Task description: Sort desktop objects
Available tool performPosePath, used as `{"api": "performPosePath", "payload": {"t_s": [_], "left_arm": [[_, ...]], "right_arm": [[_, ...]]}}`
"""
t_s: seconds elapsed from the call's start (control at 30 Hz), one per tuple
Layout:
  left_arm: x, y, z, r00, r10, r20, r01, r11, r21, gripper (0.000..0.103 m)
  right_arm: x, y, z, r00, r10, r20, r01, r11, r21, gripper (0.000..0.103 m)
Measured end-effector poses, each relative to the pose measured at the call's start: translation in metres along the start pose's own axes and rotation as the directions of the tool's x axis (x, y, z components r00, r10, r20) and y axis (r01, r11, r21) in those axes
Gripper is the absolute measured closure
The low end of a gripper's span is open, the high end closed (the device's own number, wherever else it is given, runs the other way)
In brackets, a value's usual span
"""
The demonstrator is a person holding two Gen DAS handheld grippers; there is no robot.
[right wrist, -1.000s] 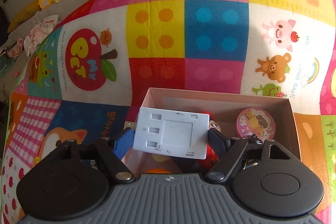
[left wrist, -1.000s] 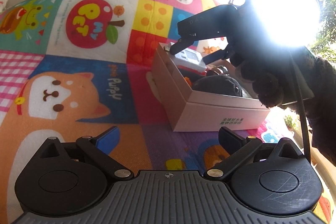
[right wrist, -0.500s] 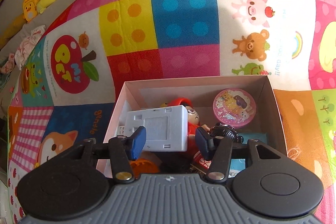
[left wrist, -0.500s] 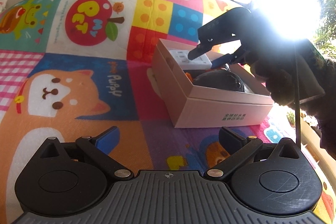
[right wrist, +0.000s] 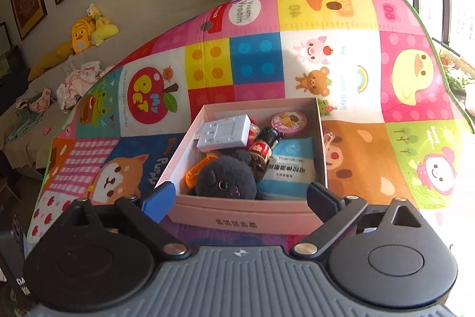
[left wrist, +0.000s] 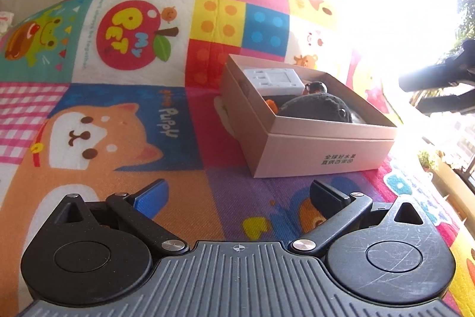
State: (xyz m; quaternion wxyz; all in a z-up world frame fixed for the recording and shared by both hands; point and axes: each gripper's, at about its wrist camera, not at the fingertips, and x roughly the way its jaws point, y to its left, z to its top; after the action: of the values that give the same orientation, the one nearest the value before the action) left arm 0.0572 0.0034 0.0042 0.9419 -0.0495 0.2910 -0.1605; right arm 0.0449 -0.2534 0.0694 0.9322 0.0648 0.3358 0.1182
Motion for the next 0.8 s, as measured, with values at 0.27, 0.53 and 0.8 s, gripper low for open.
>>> {"api": "performPosePath", "payload": {"t_s": [0.27,0.53,0.8], "left_arm": [[-0.039,-0.026,-0.026,0.997,0.070,0.011,-0.071,0.991,0.117,0.000],[-0.061,-0.033,-0.047,0.990,0.141,-0.014,-0.139,0.985,0.105,0.000],[-0.033,-0.038,-0.035,0.972,0.235,0.010,-0.234,0.965,0.121,0.000]], "right_arm": [[-0.013,0.019,-0.097,0.998,-0.050,-0.045,0.047,0.997,-0.065,0.000],[0.004,0.029,-0.127,0.984,-0.167,-0.065,0.160,0.982,-0.102,0.000],[0.033,0.022,-0.104,0.977,-0.197,-0.079,0.188,0.976,-0.105,0.000]]}}
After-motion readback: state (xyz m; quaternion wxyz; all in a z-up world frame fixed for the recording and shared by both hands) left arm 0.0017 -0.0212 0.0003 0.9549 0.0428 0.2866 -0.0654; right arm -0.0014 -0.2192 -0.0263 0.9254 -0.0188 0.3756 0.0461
